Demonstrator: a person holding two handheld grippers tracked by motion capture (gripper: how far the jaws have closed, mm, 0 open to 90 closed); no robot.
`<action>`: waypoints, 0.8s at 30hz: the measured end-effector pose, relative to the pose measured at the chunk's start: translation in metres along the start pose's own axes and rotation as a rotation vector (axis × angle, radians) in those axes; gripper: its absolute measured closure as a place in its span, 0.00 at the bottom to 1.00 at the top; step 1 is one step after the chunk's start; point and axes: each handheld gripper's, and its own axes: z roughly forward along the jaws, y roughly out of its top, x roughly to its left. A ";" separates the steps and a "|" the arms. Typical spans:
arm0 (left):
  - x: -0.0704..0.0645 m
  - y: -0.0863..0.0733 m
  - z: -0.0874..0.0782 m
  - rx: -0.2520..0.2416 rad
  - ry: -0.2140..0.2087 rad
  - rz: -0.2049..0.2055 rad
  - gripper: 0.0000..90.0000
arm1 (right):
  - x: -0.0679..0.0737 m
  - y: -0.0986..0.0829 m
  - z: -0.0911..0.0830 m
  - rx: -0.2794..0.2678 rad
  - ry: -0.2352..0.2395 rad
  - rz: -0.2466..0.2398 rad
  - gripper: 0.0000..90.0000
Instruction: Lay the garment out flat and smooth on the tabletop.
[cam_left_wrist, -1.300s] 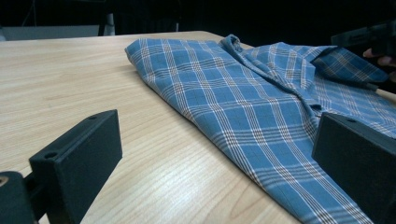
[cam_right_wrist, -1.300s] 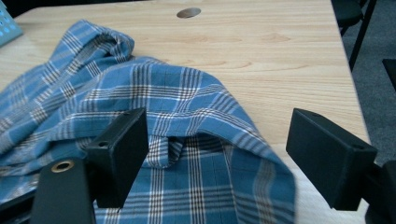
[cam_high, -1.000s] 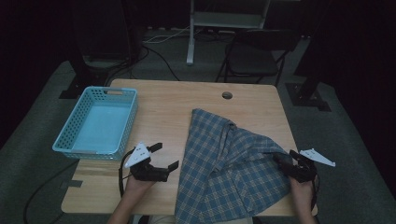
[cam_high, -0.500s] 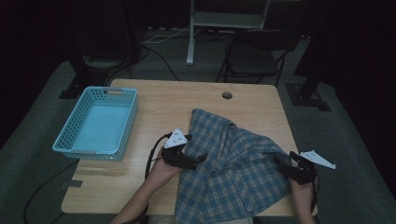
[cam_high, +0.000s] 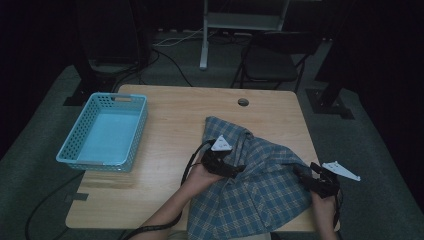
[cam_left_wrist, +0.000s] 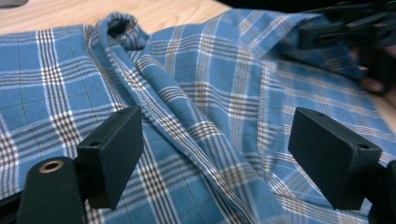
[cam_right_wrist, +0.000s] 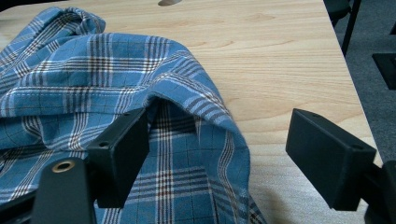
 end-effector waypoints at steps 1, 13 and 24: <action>0.001 0.000 0.003 0.006 0.008 -0.009 0.21 | 0.000 0.000 0.000 0.000 0.001 0.001 0.23; 0.003 -0.002 0.025 0.112 0.122 -0.038 0.48 | 0.000 0.000 0.001 0.008 -0.001 0.007 0.23; -0.013 0.001 0.026 0.125 0.182 0.086 0.93 | 0.000 0.001 0.002 0.020 -0.013 0.004 0.23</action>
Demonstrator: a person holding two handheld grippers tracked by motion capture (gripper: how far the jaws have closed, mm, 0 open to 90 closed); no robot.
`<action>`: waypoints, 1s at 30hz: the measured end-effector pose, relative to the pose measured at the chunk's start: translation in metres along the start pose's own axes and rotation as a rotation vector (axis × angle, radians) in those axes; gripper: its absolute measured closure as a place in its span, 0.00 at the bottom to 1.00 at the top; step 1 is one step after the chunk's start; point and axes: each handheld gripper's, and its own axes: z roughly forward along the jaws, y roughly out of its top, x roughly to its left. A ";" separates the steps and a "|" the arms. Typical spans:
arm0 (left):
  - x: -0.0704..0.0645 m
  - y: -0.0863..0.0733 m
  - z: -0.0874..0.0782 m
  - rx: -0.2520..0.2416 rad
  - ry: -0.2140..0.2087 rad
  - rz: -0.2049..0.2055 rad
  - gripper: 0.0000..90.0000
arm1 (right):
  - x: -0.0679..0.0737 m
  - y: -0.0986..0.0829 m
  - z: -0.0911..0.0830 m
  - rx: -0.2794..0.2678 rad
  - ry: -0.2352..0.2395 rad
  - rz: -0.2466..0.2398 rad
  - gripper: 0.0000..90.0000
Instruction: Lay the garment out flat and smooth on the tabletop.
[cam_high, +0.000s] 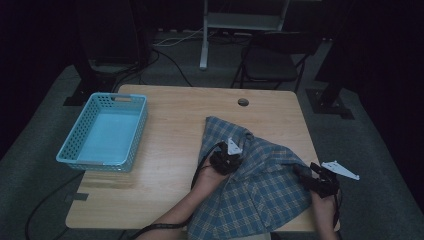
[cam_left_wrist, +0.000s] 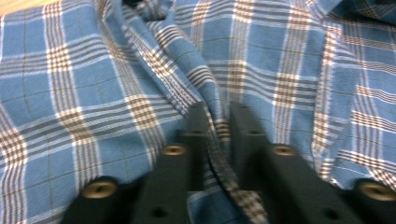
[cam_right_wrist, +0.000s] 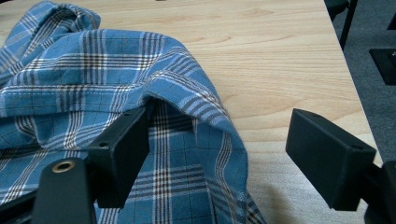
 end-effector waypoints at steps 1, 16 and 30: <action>0.000 0.000 0.000 -0.008 0.004 0.005 0.96 | 0.000 0.000 0.000 0.000 0.000 0.002 0.23; 0.045 -0.006 -0.061 -0.176 -0.003 -0.140 0.97 | -0.003 0.000 0.000 0.002 0.004 0.032 0.23; 0.096 -0.061 -0.150 -0.214 0.241 -0.238 0.97 | -0.003 0.001 0.001 0.013 -0.007 0.031 0.23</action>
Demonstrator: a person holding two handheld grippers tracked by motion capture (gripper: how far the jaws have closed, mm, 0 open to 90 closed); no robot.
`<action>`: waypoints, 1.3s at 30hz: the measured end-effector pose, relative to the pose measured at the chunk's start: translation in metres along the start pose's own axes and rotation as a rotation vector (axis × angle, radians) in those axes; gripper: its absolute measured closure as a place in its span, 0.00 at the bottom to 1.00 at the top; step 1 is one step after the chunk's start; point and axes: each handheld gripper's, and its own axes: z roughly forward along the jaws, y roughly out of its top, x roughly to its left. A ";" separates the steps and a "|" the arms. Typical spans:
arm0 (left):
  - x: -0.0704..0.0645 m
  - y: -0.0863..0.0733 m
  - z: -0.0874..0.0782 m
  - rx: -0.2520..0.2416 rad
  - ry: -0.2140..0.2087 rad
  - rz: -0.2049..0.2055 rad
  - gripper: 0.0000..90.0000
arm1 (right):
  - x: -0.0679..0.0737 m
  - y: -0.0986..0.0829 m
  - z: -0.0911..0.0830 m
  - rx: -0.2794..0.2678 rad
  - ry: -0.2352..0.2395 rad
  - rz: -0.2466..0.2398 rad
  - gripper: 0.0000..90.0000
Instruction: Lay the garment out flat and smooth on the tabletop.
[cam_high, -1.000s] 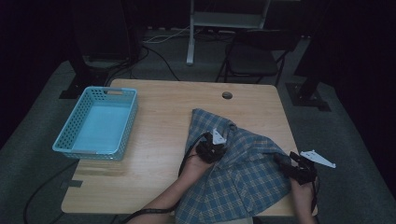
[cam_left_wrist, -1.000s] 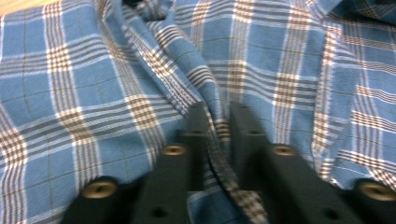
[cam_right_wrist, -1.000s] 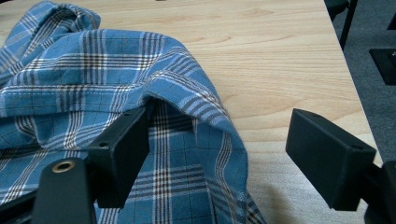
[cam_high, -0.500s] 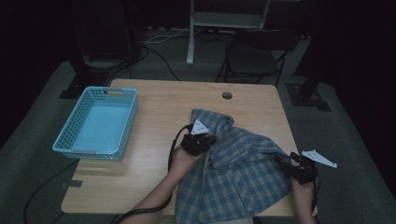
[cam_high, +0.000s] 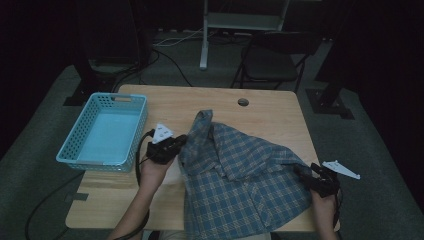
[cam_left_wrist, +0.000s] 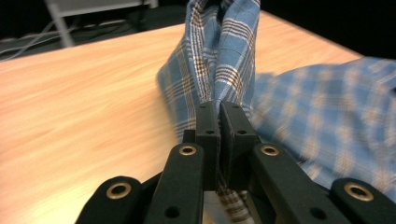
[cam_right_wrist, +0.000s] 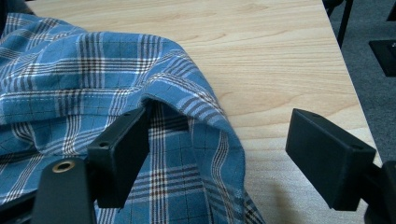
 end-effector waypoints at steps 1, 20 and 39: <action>0.005 -0.006 -0.002 0.012 0.021 -0.007 0.97 | 0.000 0.000 0.000 0.001 0.000 -0.001 0.23; 0.045 -0.090 -0.019 0.161 0.155 -0.154 0.77 | -0.006 0.001 -0.002 0.001 -0.017 0.047 0.23; 0.003 -0.052 -0.009 0.102 -0.029 -0.062 0.34 | 0.047 0.050 -0.021 -0.053 0.187 -0.178 0.21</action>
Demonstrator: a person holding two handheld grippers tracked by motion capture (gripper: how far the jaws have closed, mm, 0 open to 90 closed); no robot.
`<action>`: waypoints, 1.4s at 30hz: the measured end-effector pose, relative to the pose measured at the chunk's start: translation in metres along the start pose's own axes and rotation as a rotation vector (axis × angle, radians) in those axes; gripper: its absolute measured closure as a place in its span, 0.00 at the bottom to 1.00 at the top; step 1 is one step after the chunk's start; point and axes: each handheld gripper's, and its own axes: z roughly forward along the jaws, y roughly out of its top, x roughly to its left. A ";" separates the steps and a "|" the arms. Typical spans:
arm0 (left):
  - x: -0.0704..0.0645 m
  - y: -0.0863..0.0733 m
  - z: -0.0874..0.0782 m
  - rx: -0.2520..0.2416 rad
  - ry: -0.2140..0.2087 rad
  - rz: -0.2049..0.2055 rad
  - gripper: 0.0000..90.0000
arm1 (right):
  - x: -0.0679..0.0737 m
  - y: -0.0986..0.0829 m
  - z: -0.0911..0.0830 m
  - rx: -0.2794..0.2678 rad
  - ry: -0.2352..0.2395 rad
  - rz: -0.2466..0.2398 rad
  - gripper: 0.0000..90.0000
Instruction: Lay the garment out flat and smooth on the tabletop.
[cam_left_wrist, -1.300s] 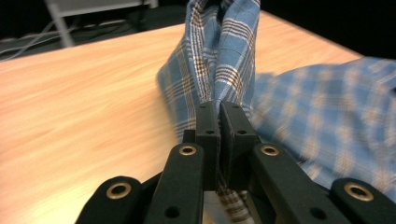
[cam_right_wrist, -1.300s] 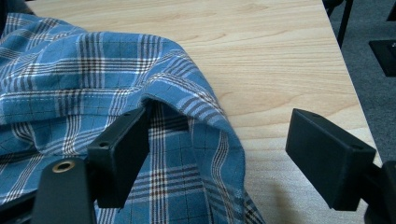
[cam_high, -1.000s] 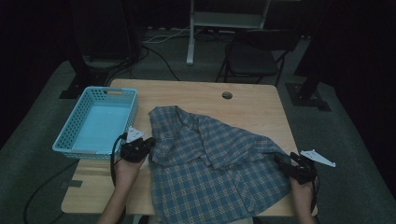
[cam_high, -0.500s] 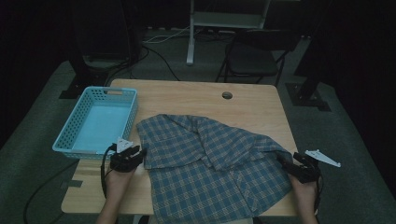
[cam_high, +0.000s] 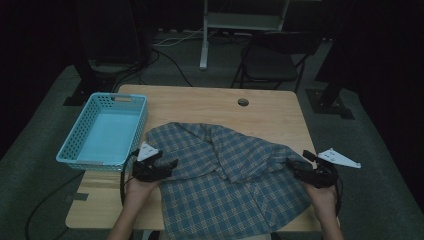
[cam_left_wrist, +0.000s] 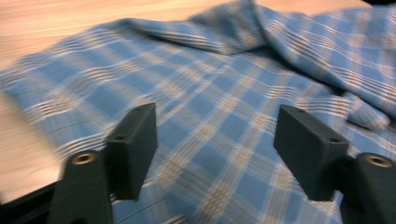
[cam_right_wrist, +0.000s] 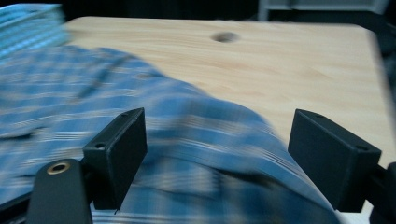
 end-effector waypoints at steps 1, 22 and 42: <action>-0.005 0.002 0.004 0.005 -0.014 0.014 0.34 | 0.009 0.004 0.002 0.003 0.033 -0.022 0.21; -0.066 0.006 0.066 0.153 -0.109 0.241 0.31 | 0.115 -0.014 0.067 0.237 0.343 -0.428 0.25; -0.052 0.003 0.074 0.136 -0.093 0.207 0.86 | 0.100 -0.001 0.084 0.307 0.262 -0.433 0.97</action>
